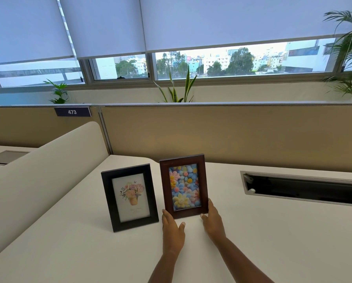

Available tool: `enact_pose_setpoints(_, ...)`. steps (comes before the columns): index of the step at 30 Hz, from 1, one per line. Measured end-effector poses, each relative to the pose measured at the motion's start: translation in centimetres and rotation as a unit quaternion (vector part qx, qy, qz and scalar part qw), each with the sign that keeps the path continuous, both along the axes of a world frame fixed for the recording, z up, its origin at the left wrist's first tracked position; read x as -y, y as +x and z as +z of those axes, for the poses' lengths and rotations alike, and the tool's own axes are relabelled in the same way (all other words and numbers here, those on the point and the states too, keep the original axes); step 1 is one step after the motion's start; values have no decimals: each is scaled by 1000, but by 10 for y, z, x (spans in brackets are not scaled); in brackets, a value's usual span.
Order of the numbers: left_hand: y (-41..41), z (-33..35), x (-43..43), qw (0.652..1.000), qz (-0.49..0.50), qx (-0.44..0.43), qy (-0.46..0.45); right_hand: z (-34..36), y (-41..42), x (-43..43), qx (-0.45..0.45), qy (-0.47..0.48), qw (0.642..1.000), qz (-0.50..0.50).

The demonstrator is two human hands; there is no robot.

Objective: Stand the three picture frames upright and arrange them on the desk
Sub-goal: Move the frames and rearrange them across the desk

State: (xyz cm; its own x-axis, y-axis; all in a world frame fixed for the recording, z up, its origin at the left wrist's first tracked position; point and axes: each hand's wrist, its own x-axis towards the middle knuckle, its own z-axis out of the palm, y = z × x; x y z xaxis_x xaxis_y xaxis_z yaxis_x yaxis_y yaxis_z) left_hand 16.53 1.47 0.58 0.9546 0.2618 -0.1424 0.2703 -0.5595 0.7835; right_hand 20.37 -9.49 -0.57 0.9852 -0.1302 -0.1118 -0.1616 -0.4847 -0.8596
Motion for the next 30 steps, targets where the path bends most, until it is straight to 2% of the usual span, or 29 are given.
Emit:
enact_pose_setpoints(6,-1,-1,1,1000,4,-4,-6,1,-1,0,-7,1,1000,4)
enact_pose_setpoints(17,-17,-7,21,996,80,-4,33,1,-19,5,-18,-9,1000,19)
enact_pose_setpoints(23,-37,-8,37,996,75,-7,51,1,-40,16,-16,-15,1000,20)
enact_pose_setpoints(30,-61,12,71,999,48,4,-18,17,-66,43,-21,18,1000,0)
